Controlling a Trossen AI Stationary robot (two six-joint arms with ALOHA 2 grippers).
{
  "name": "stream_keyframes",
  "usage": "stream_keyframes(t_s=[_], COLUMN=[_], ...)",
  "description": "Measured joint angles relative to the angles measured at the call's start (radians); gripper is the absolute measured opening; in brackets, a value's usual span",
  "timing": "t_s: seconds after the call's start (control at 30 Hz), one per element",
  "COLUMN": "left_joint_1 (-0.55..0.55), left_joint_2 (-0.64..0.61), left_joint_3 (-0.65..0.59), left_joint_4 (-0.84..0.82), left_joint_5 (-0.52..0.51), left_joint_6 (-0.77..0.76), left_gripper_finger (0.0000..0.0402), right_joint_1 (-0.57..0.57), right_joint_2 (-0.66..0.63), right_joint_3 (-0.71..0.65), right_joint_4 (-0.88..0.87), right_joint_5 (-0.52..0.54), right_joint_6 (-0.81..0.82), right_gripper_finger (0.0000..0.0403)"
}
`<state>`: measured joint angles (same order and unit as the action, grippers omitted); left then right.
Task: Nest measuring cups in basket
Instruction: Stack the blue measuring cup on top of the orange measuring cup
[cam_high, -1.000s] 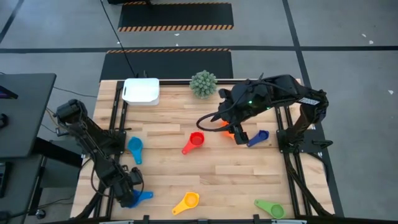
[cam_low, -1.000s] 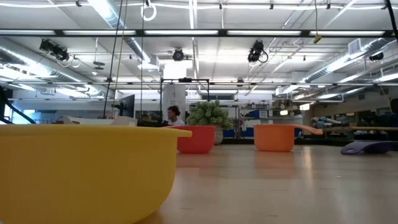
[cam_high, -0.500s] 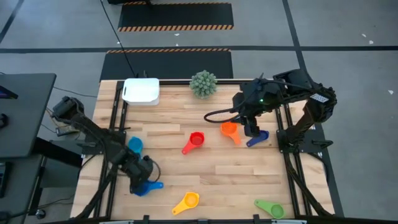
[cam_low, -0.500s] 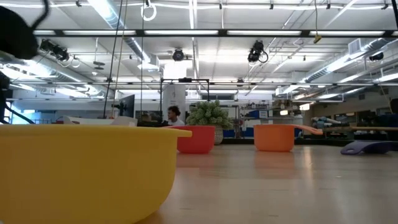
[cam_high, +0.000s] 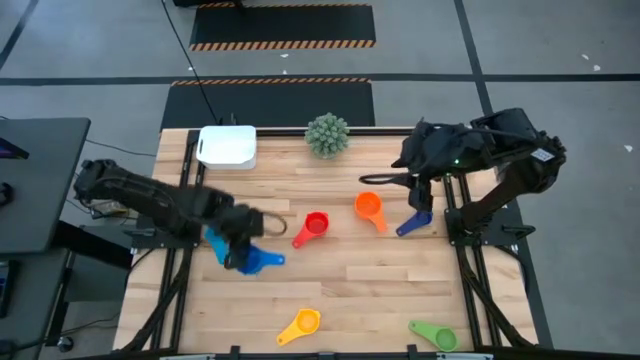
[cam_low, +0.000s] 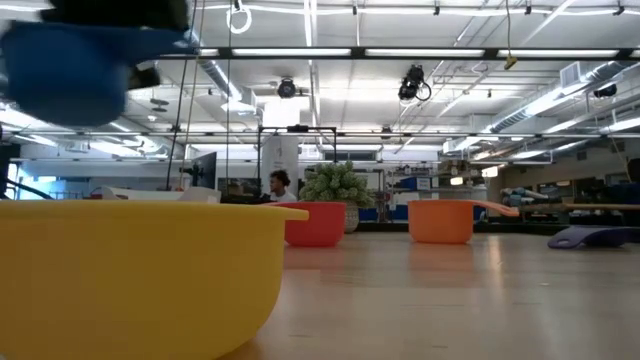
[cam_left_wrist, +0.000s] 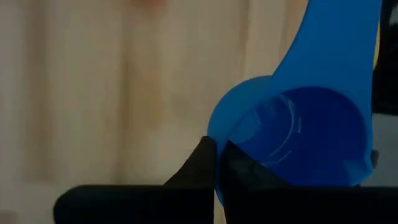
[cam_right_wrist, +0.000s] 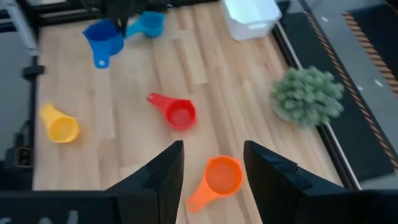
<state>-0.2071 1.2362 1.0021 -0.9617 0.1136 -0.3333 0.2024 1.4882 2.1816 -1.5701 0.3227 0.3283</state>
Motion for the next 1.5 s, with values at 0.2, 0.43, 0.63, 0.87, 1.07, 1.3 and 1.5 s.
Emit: stream_keyframes(t_s=[0.2,0.43,0.63,0.87,1.07,1.3,1.5], left_joint_1=[0.197,0.374,0.463,0.477,0.477,0.477,0.466], left_joint_2=[0.033,0.188,0.39,0.631,0.82,0.982,1.053], left_joint_3=[0.166,0.343,0.533,0.841,1.102,1.284,1.298], left_joint_4=[-0.044,-0.052,-0.065,-0.141,-0.178,-0.185,-0.11], left_joint_5=[-0.024,-0.025,0.014,0.03,0.051,0.054,0.073], left_joint_6=[0.257,0.545,0.76,1.014,1.128,1.174,1.227], left_gripper_finger=[0.0006,0.0006,0.0006,0.0006,0.0006,0.0006,0.0006], right_joint_1=[0.001,0.0,-0.013,-0.022,-0.023,-0.023,-0.023], right_joint_2=[-0.089,-0.21,-0.284,-0.311,-0.358,-0.481,-0.588], right_joint_3=[-0.193,-0.438,-0.59,-0.658,-0.712,-0.771,-0.855], right_joint_4=[0.015,0.161,0.281,0.301,0.268,0.184,0.168], right_joint_5=[0.082,0.117,0.129,0.132,0.169,0.251,0.257], right_joint_6=[0.14,0.257,0.349,0.434,0.519,0.641,0.682], right_gripper_finger=[0.0174,0.0174,0.0174,0.0174,0.0174,0.0174,0.0174])
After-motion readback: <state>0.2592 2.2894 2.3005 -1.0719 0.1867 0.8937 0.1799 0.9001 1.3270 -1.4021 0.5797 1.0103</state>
